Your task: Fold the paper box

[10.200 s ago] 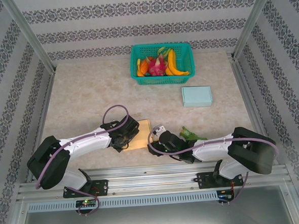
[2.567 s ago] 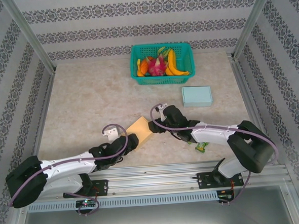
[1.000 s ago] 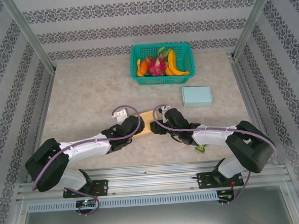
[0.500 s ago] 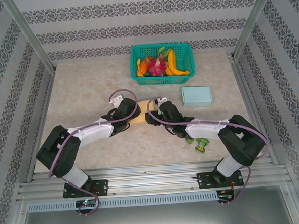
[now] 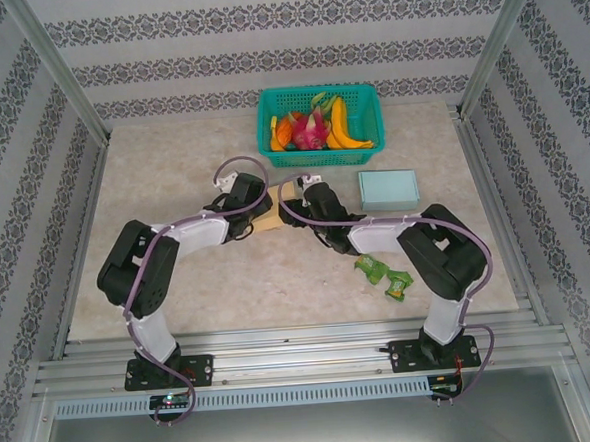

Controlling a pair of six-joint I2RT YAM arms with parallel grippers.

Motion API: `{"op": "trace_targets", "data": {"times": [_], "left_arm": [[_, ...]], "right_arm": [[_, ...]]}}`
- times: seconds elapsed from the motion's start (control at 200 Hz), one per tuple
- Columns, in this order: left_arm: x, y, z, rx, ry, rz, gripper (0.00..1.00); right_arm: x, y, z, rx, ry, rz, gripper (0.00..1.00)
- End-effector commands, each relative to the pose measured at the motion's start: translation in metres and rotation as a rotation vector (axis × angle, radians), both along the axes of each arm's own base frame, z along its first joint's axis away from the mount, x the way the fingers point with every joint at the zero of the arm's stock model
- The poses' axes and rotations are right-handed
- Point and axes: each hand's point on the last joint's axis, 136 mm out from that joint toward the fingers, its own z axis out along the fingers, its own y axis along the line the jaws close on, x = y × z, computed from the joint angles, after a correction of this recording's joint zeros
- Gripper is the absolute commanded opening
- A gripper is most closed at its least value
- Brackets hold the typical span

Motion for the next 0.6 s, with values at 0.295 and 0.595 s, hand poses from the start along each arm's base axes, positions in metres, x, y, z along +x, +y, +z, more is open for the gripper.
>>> {"op": "trace_targets", "data": {"times": [0.295,0.595], "left_arm": [[0.037,-0.032,0.018,-0.076,-0.074,-0.089,0.72],[0.035,-0.022,0.020,-0.032,-0.076,-0.059,0.80]], "right_arm": [[0.010,0.023,0.008,0.080,-0.071,0.071,0.54],[0.010,0.011,0.006,0.069,-0.077,0.047,0.56]]}}
